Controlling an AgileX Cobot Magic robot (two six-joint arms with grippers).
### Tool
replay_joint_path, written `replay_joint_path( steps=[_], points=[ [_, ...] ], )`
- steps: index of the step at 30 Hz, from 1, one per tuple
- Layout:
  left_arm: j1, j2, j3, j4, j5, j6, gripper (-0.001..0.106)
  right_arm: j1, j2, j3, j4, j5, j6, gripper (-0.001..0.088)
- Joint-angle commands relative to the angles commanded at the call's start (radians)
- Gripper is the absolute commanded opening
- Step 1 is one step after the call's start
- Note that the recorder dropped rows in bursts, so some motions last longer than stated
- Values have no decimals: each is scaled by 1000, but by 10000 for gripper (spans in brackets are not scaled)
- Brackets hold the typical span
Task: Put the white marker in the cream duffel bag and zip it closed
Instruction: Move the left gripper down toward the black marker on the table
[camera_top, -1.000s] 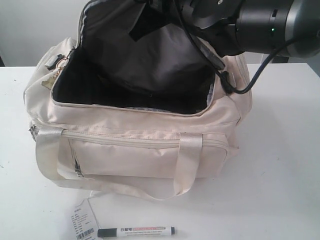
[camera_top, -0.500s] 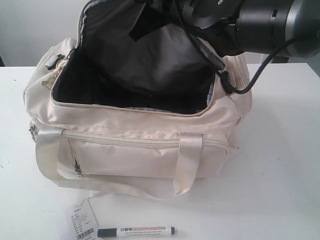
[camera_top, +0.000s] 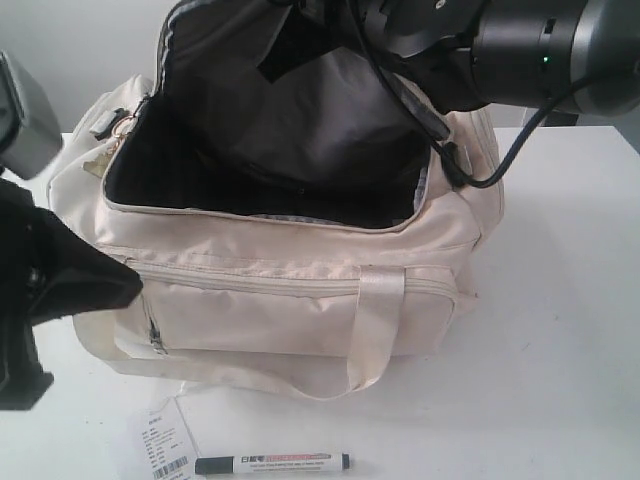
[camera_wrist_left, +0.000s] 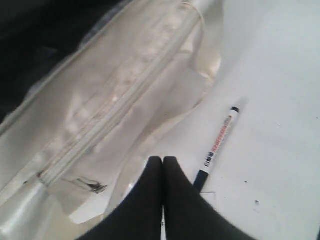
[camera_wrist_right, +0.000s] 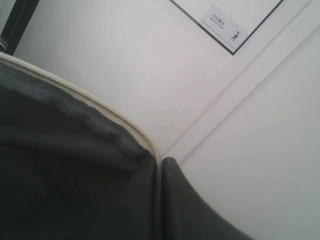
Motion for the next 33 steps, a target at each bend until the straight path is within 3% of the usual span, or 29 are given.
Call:
replay_joint_path(
  steps=[10,18,21,29,33],
  points=[
    [-156,165,0,-7,66,103,0,0,0,0,0,0,0,0],
    [-210,290,0,-7,53,109,2,0,0,0,0,0,0,0],
    [-228,331,0,-7,29,126,98,0,0,0,0,0,0,0],
    [-242,433,0,-16,-54,145,527,0,0,0,0,0,0,0],
    [-242,486,2,-63,-148,165,590,0,0,0,0,0,0,0]
  ],
)
